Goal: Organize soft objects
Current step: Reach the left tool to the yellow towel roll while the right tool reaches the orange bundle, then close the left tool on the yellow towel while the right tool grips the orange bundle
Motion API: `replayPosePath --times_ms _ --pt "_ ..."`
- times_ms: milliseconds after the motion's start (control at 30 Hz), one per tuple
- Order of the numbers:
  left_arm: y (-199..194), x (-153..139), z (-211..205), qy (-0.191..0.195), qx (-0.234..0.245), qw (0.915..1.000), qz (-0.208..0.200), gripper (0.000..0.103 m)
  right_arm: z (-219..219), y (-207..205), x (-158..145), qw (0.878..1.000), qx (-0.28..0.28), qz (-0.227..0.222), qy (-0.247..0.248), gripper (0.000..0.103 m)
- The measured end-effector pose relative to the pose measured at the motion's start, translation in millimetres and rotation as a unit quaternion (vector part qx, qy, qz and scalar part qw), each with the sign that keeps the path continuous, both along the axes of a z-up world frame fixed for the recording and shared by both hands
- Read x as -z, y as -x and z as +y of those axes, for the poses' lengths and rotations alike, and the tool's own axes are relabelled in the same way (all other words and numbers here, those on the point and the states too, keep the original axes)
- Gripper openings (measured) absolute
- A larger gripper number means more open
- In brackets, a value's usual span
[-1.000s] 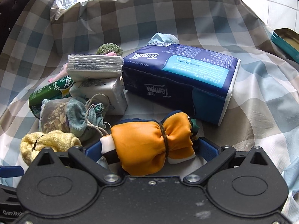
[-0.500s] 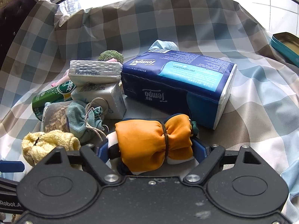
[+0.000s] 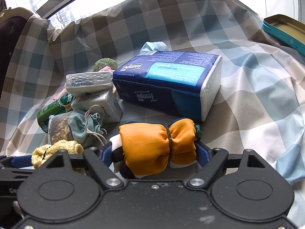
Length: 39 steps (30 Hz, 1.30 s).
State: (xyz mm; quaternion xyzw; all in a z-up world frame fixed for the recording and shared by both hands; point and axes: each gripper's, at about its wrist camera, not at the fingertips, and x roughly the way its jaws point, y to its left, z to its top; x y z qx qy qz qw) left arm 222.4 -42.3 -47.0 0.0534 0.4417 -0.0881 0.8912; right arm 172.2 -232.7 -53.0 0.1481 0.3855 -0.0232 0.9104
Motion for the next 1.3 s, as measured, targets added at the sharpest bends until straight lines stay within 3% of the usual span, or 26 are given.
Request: replayPosePath --times_ms 67,200,667,1300 --pt "0 4 -2 0.006 0.006 0.9999 0.009 0.075 0 3 -3 1.000 0.000 -0.003 0.001 0.082" --pt "9 -3 -1 0.011 0.008 0.9999 -0.004 0.065 3 12 -13 1.000 0.000 -0.014 0.004 0.082" --pt "82 -58 17 0.041 0.002 0.9985 -0.036 0.065 10 81 -70 0.997 -0.009 -0.071 0.009 0.082" --pt "199 -78 34 0.054 -0.025 0.9969 -0.052 0.065 37 243 -127 0.986 -0.063 -0.149 0.030 0.083"
